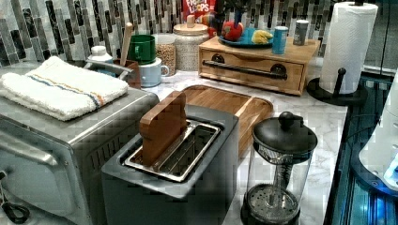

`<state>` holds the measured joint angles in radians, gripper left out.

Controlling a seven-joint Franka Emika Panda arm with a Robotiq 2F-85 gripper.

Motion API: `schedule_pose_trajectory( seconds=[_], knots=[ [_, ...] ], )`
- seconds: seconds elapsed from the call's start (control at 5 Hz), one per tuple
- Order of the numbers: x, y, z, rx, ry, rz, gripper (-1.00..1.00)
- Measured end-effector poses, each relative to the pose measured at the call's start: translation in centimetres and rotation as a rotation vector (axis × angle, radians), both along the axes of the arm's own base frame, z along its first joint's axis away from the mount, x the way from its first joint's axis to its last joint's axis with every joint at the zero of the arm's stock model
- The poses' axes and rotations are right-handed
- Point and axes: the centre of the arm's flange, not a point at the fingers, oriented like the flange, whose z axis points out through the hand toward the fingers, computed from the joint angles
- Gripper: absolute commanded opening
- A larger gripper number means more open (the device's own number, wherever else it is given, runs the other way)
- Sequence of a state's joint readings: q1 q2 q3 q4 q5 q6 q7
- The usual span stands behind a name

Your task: Open the drawer.

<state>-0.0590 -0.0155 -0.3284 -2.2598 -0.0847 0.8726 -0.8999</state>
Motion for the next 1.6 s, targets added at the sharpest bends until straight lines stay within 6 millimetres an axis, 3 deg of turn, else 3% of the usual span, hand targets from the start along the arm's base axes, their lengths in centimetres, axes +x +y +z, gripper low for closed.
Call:
schedule_pose_trajectory(
  seconds=[0.2,0.8,1.0,1.2,1.4,1.6],
  knots=[
    [-0.7,-0.1,-2.2,0.008,-0.044,-0.023,1.0],
    [-5.2,2.3,-9.7,0.07,0.066,-0.037,1.0],
    [-5.5,2.2,-10.6,0.067,0.073,-0.039,1.0],
    [-4.6,1.9,-10.5,0.043,-0.013,-0.04,1.0],
    [-4.1,1.6,-11.8,0.011,-0.052,-0.036,1.0],
    [-4.4,2.2,-14.4,0.037,-0.008,-0.056,1.0]
  ],
)
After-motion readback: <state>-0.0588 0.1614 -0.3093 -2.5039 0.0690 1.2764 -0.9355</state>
